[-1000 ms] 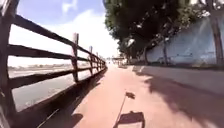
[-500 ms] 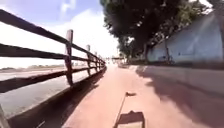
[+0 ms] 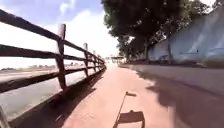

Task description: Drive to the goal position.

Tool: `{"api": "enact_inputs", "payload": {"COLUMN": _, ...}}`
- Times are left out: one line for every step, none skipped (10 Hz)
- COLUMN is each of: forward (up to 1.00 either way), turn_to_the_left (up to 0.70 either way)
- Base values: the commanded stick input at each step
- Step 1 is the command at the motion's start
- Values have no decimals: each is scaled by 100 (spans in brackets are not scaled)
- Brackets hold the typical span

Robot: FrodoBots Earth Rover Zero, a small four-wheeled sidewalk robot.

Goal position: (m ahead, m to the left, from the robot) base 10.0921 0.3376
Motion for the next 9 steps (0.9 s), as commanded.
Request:
{"api": "enact_inputs", "payload": {"forward": 70, "turn_to_the_left": -8}}
{"api": "enact_inputs", "payload": {"forward": 70, "turn_to_the_left": -8}}
{"api": "enact_inputs", "payload": {"forward": 70, "turn_to_the_left": -8}}
{"api": "enact_inputs", "payload": {"forward": 70, "turn_to_the_left": -8}}
{"api": "enact_inputs", "payload": {"forward": 70, "turn_to_the_left": -8}}
{"api": "enact_inputs", "payload": {"forward": 70, "turn_to_the_left": -8}}
{"api": "enact_inputs", "payload": {"forward": 70, "turn_to_the_left": -8}}
{"api": "enact_inputs", "payload": {"forward": 70, "turn_to_the_left": -8}}
{"api": "enact_inputs", "payload": {"forward": 70, "turn_to_the_left": -8}}
